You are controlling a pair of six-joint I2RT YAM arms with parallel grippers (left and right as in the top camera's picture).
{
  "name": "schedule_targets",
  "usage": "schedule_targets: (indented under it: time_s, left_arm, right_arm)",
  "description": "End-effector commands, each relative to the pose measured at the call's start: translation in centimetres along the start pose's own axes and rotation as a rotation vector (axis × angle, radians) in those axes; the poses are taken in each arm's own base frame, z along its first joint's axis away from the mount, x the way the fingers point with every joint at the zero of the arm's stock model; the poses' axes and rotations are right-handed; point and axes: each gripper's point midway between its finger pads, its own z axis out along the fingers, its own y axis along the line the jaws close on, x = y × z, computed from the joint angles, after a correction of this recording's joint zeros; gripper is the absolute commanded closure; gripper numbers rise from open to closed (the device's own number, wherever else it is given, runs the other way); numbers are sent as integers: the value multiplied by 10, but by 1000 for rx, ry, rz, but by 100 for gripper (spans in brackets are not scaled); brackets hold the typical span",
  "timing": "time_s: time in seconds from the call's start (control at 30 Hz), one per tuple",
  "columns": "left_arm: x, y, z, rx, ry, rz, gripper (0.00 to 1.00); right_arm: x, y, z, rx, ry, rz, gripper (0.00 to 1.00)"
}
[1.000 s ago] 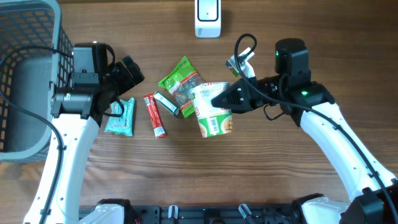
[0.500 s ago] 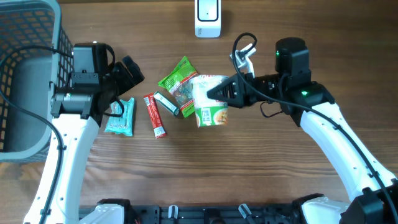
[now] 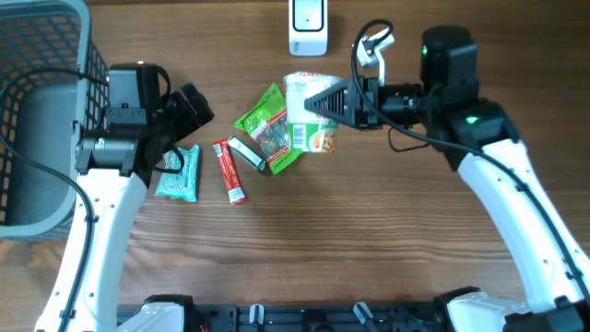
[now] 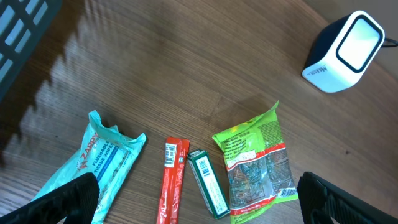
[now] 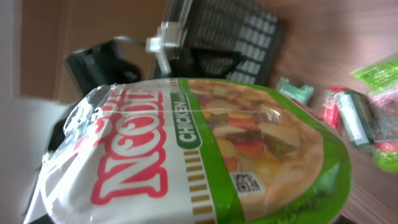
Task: Scan the item barcode
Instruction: 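Carry the cup noodle up to the barcode scanner with the right gripper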
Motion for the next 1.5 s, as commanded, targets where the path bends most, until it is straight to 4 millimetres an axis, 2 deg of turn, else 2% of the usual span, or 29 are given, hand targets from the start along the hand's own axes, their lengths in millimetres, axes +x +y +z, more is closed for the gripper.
schedule_targets:
  time_s: [0.0,0.17,0.3,0.4,0.57,0.7,0.93,1.07,1.23,1.47]
  left_arm:
    - [-4,-2,-3,11,-11,-11,0]
    - [-4,-2,-3,11,-11,-11,0]
    - [-4,-2,-3,11,-11,-11,0]
    - [-4,-2,-3,11,-11,-11,0]
    - [-4,-2,-3,11,-11,-11,0]
    - [-4,-2,-3,11,-11,-11,0]
    - [-4,-2,-3,11,-11,-11,0]
    - [-4,-2,-3,11,-11,-11,0]
    - [-4,-2,-3,11,-11,-11,0]
    - [-4,-2,-3,11,-11,-11,0]
  right_arm:
    - [-39,3,-21,231,-137,-139,39]
    - [-70,12,-43,440,-160,-190,38]
    - [-96,6,-49,555,-153,-210,40]
    - [-121,-13,-45,647,-167,-247,40]
    - [-161,-63,-34,883,-233,-352,39]
    - [-185,-96,-17,1066,-251,-482,39]
    - [-214,-140,37,1268,-221,-763,39]
    - [-230,-164,51,1408,-210,-900,39]
    - [-242,-189,75,1450,-138,-1082,41]
    - [-257,-216,92,1523,-112,-1244,43]
